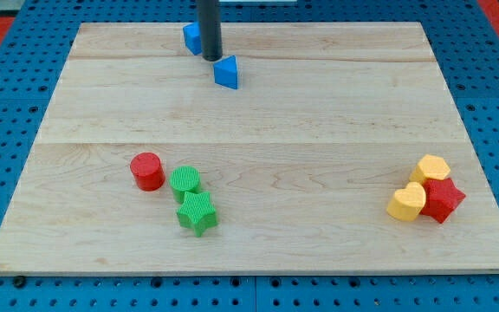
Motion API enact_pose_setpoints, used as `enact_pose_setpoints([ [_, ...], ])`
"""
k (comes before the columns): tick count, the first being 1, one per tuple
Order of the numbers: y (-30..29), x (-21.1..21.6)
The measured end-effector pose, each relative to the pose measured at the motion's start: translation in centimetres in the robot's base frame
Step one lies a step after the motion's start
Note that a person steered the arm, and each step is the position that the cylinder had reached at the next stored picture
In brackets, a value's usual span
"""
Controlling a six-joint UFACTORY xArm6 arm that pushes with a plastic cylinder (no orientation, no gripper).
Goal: Push the blue triangle slightly to the right
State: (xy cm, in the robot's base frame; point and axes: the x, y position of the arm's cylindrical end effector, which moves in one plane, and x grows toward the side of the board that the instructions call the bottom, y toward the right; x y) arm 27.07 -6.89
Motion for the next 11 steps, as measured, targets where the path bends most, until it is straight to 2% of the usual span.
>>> enact_pose_setpoints([
  [3, -2.4, -0.3],
  [4, -1.6, 0.2],
  [8, 3.5, 5.1],
  [11, 10.1, 3.7],
])
